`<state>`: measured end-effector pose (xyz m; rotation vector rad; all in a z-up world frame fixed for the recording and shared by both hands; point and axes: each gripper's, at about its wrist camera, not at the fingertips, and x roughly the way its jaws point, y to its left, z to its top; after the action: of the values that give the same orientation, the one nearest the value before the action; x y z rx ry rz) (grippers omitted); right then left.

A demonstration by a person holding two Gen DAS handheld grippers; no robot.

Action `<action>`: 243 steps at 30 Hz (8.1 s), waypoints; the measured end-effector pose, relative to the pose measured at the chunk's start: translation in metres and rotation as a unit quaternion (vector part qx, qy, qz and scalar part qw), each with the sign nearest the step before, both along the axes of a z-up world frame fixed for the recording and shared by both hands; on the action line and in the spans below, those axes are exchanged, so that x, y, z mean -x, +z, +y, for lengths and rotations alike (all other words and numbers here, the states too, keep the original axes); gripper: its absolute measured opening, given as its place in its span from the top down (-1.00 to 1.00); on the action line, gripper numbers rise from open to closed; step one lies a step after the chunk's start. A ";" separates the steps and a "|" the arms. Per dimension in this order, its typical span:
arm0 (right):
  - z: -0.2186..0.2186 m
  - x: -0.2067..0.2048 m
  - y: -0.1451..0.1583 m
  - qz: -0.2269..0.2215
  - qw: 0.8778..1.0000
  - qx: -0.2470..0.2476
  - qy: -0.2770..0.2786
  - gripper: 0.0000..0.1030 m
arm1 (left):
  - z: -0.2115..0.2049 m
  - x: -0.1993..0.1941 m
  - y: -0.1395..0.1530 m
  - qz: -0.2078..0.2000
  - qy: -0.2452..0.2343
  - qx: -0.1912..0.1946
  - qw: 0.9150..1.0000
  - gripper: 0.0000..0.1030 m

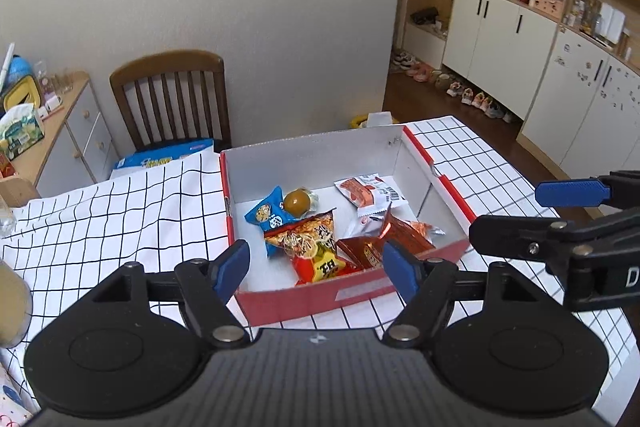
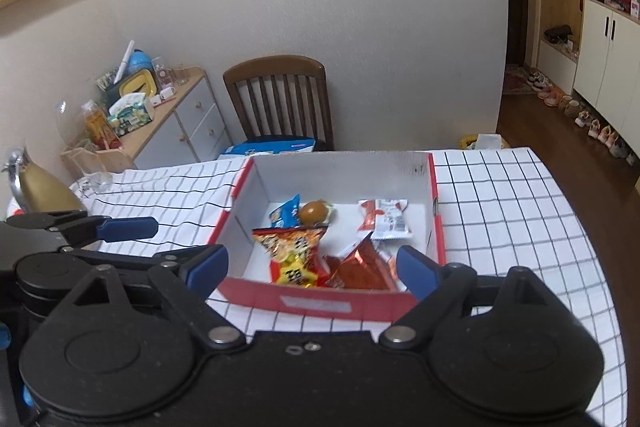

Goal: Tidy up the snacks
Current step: 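Lift both tools away from the box toward the remaining snacks, then grasp the yellow M&M's bag with left tool while right tool grasps sausage stick, then carry the yellow bag and sausage stick over the red box and lower them, then lower both held snacks into the box and open both tools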

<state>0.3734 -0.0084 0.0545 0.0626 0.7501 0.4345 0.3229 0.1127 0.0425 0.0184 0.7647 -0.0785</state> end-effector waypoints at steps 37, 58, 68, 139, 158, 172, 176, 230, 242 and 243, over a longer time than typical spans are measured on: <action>0.000 0.125 -0.088 0.025 0.999 0.010 -0.023 -1.00 | 0.033 0.134 -0.110 0.076 0.024 0.036 0.996 -0.62; 0.023 0.112 -0.177 0.124 0.991 0.043 -0.010 -0.34 | 0.012 0.144 -0.167 0.120 0.012 0.014 0.993 -0.62; 0.043 0.100 -0.188 0.141 0.988 0.065 0.012 0.16 | 0.006 0.141 -0.172 0.123 0.001 0.014 0.992 -0.36; 0.016 0.132 -0.082 0.050 0.997 0.021 -0.047 0.83 | 0.017 0.117 -0.077 0.076 0.029 0.080 0.993 0.36; 0.002 0.086 -0.039 -0.014 0.998 0.027 -0.048 0.83 | 0.006 0.057 -0.026 0.017 0.023 0.076 0.997 0.36; -0.007 0.035 -0.029 -0.032 0.998 0.032 -0.046 0.83 | 0.007 -0.001 -0.025 0.014 0.049 0.047 0.998 0.36; -0.006 0.019 -0.030 -0.032 0.998 0.038 -0.040 0.83 | 0.006 -0.018 -0.028 0.018 0.055 0.038 0.998 0.36; 0.011 -0.145 -0.129 0.077 0.993 0.091 0.002 0.82 | -0.004 -0.195 -0.124 0.123 0.078 -0.083 0.986 0.34; 0.011 -0.145 -0.131 0.085 0.993 0.084 0.000 0.66 | -0.005 -0.197 -0.125 0.131 0.082 -0.082 0.985 0.33; 0.012 -0.145 -0.130 0.085 0.993 0.084 0.000 0.64 | -0.003 -0.197 -0.125 0.134 0.083 -0.079 0.984 0.33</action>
<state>0.5186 0.0033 -0.0759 -0.0599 0.9520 0.3677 0.5198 0.1093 -0.0820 0.0967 1.0382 0.1410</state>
